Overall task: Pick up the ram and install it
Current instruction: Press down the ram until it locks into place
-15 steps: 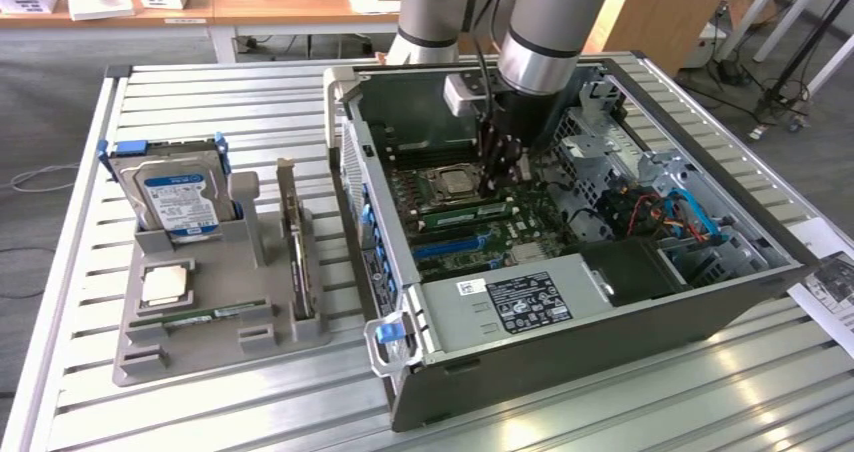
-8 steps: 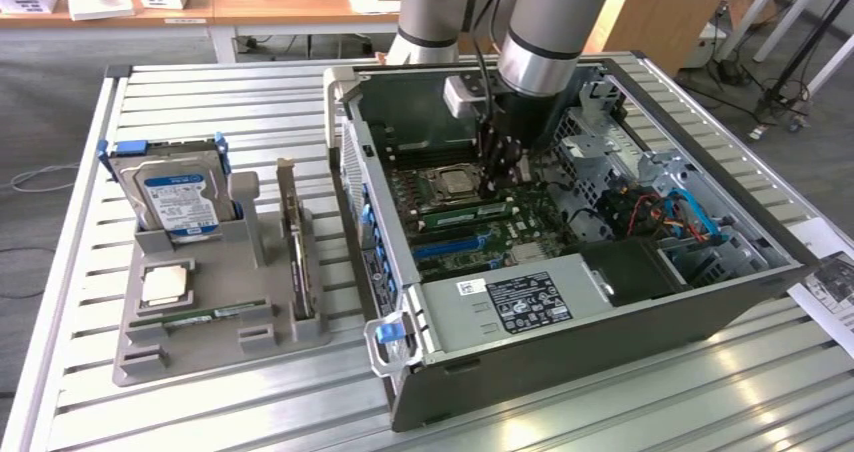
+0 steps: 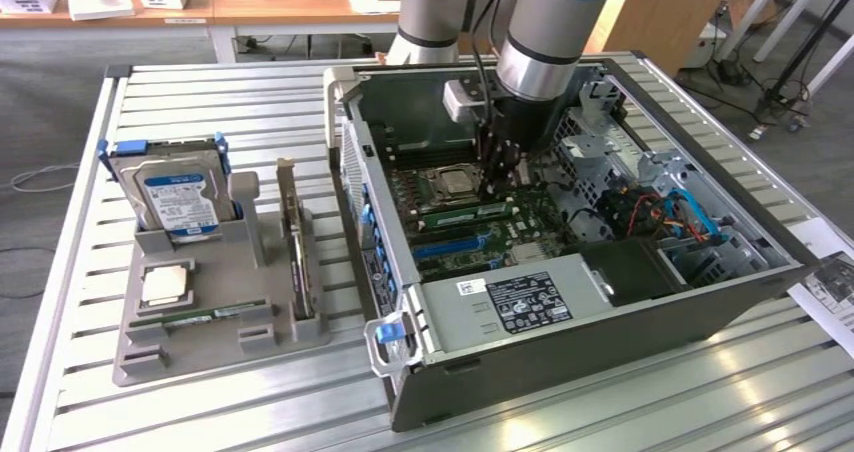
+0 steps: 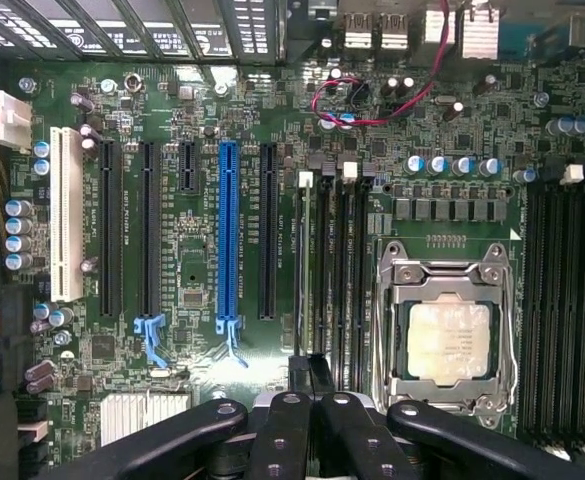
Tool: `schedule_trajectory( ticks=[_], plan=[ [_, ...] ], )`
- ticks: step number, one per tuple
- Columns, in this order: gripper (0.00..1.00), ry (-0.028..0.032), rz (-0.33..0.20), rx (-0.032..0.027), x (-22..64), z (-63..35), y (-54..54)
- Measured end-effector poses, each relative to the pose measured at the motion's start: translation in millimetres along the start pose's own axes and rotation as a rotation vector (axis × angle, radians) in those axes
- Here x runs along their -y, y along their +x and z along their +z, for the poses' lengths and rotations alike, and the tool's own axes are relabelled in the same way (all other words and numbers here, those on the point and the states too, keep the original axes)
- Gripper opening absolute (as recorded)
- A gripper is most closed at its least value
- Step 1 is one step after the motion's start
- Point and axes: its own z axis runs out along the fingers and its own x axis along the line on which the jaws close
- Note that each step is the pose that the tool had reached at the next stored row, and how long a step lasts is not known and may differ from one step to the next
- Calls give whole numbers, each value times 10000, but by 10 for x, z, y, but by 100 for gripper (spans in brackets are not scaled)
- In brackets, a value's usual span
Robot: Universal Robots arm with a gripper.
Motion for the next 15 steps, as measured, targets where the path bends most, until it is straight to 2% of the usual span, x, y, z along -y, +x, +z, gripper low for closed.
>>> schedule_trajectory(
  ticks=[8, 15],
  plan=[
    [11, 1, -1, 1, -15, 4, 0],
    [11, 1, 0, 0, -15, 54, 1]
  ],
)
